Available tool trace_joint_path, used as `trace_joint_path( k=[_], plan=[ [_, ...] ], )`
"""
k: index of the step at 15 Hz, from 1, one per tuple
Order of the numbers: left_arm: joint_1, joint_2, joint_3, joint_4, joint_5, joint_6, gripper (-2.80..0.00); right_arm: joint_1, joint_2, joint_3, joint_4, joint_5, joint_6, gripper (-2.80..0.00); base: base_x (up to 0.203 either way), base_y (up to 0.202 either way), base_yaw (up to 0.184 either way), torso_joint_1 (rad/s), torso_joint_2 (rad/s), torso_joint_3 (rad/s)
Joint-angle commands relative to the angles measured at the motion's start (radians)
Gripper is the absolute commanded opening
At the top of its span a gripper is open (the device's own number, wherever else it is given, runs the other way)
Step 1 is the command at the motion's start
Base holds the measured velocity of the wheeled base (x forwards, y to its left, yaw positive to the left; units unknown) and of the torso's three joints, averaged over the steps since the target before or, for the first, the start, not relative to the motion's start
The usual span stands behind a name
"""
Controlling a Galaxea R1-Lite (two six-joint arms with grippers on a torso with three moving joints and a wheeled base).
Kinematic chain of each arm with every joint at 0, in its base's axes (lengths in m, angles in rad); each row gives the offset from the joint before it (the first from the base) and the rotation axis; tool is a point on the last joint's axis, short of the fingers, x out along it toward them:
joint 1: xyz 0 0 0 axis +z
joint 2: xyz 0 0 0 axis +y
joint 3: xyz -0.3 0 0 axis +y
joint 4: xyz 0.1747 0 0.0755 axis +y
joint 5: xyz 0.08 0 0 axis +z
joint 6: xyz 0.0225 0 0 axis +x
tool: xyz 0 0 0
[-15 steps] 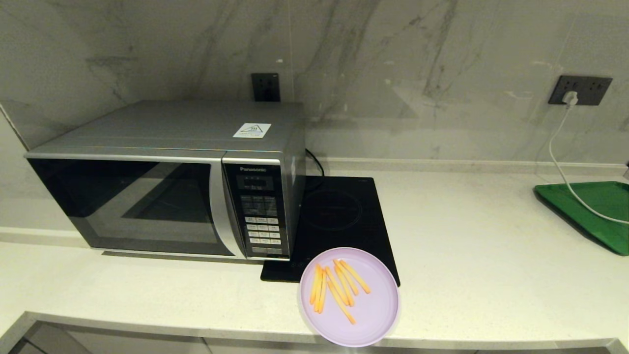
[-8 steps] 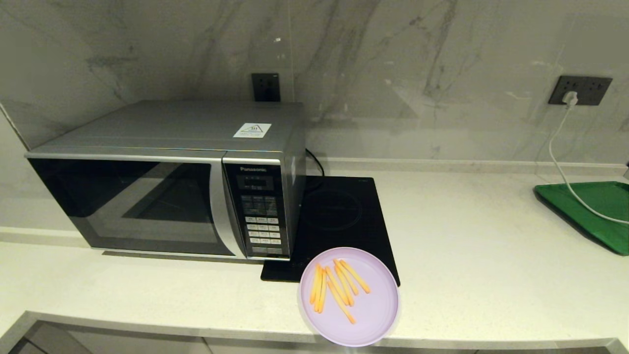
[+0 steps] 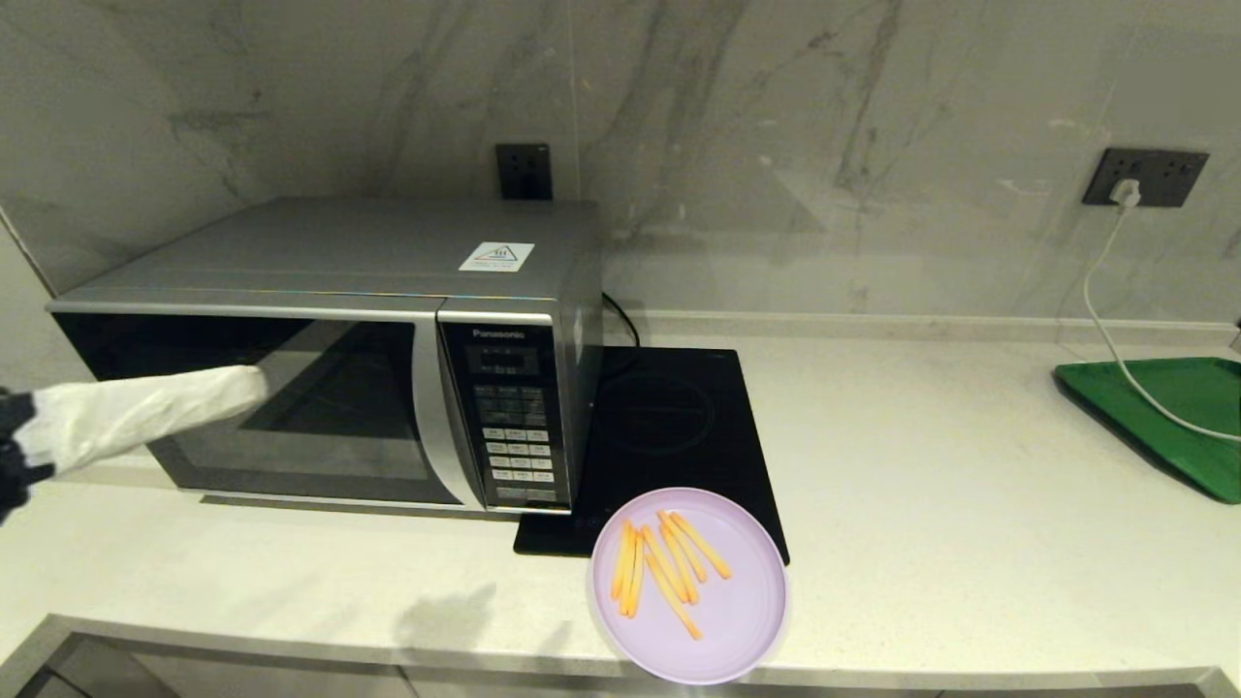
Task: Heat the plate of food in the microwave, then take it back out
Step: Open the microwave oven
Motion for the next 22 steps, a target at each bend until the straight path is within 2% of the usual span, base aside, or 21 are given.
trace_joint_path(
  k=[1,3,4,5,6,8,9,11,15,19,22],
  plan=[
    [0.153,0.208,-0.036,-0.002,-0.394,0.084,0.0,0.0,0.0,0.0,0.001,0.0,0.0,-2.8,0.0,0.0,0.0,0.0,0.0,0.0],
    [0.274,0.269,-0.025,-0.004,-0.56,0.205,0.0,0.0,0.0,0.0,0.002,0.0,0.0,-2.8,0.0,0.0,0.0,0.0,0.0,0.0],
    [0.326,0.29,-0.019,0.0,-0.661,0.237,0.0,0.001,0.0,0.0,0.003,0.0,0.0,-2.8,0.0,0.0,0.0,0.0,0.0,0.0],
    [0.352,0.319,-0.016,0.005,-0.725,0.259,0.0,0.001,0.0,0.0,0.003,0.0,0.0,-2.8,0.0,0.0,0.0,0.0,0.0,0.0],
    [0.36,0.339,0.001,0.002,-0.746,0.282,0.0,0.001,0.0,0.0,0.001,0.0,0.0,-2.8,0.0,0.0,0.0,0.0,0.0,0.0],
    [0.36,0.399,0.041,-0.049,-0.748,0.358,0.0,0.001,0.0,0.0,0.003,0.0,0.0,-2.8,0.0,0.0,0.0,0.0,0.0,0.0],
    [0.36,0.435,0.063,-0.121,-0.746,0.375,0.0,0.001,0.0,0.0,0.001,0.0,0.0,-2.8,0.0,0.0,0.0,0.0,0.0,0.0],
    [0.36,0.519,0.108,-0.26,-0.75,0.387,0.0,0.0,0.0,0.0,0.001,0.0,0.0,-2.8,0.0,0.0,0.0,0.0,0.0,0.0],
    [0.358,0.692,0.139,-0.456,-0.757,0.415,0.0,0.001,0.0,0.0,0.001,0.0,0.0,-2.8,0.0,0.0,0.0,0.0,0.0,0.0],
    [0.341,0.782,0.137,-0.556,-0.762,0.437,0.0,0.0,0.0,0.0,0.003,0.0,0.0,-2.8,0.0,0.0,0.0,0.0,0.0,0.0],
    [0.29,0.803,0.134,-0.589,-0.76,0.442,0.0,0.001,0.0,0.0,0.001,0.0,0.0,-2.8,0.0,0.0,0.0,0.0,0.0,0.0]
  ],
)
